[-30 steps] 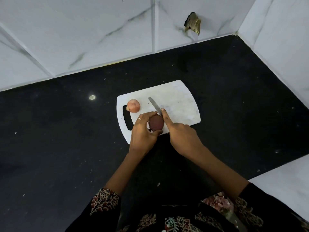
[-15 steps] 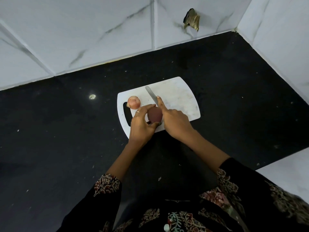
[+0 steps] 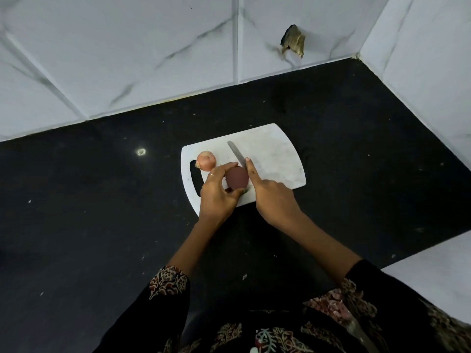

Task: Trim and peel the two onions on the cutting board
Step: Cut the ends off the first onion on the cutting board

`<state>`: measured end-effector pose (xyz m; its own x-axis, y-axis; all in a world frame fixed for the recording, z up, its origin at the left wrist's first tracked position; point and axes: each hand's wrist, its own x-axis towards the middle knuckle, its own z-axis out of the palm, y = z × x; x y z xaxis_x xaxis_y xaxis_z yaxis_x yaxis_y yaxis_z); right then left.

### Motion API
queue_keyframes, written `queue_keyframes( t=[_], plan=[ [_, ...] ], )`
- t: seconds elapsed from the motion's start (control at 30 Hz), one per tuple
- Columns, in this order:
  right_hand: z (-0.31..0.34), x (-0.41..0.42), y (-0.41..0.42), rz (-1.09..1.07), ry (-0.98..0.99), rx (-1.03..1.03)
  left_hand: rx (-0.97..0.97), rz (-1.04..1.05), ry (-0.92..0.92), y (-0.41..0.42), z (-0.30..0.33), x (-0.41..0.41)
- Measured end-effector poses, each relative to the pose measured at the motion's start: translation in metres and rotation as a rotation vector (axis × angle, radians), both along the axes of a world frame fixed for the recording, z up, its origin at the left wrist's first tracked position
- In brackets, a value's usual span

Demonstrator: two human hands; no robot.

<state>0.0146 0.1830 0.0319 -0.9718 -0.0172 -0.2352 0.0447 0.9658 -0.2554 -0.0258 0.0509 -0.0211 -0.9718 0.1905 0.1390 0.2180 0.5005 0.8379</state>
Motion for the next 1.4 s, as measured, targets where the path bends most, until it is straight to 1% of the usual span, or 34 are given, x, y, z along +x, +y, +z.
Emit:
queue_keyframes(
  t=[0.1, 0.2, 0.33, 0.47, 0.53, 0.63, 0.73, 0.87, 1.0, 1.27, 1.4],
  plan=[
    [0.003, -0.018, -0.006, 0.002, -0.002, 0.01, 0.008, -0.011, 0.002, 0.0, 0.002, 0.001],
    [-0.003, -0.009, -0.004, -0.005, 0.009, -0.007, 0.016, -0.004, -0.021, 0.0, 0.001, 0.002],
    [-0.015, -0.005, 0.001, -0.024, -0.026, -0.013, 0.057, 0.03, -0.064, -0.003, 0.002, 0.002],
    [-0.024, -0.009, -0.003, -0.064, -0.022, -0.13, 0.083, 0.054, -0.098, -0.012, 0.001, 0.005],
    [-0.028, -0.005, -0.001, -0.142, 0.025, -0.222, 0.105, 0.043, -0.121, -0.011, 0.003, 0.005],
    [-0.029, -0.002, 0.005, -0.282, 0.164, -0.36, 0.136, 0.026, -0.169, -0.012, 0.006, 0.004],
    [-0.028, -0.003, 0.015, -0.347, 0.249, -0.427, 0.15, 0.017, -0.169, -0.014, 0.005, 0.007],
    [-0.034, -0.013, 0.031, -0.402, 0.259, -0.434, 0.12, 0.063, -0.143, -0.015, 0.003, 0.015],
    [-0.039, -0.021, 0.038, -0.451, 0.273, -0.383, 0.068, 0.08, -0.145, -0.018, 0.001, 0.016],
    [-0.045, -0.033, 0.039, -0.506, 0.23, -0.343, -0.01, 0.096, -0.146, -0.023, -0.003, 0.014],
    [-0.045, -0.033, 0.042, -0.512, 0.208, -0.279, -0.03, 0.102, -0.137, -0.018, -0.002, 0.017]
  ],
)
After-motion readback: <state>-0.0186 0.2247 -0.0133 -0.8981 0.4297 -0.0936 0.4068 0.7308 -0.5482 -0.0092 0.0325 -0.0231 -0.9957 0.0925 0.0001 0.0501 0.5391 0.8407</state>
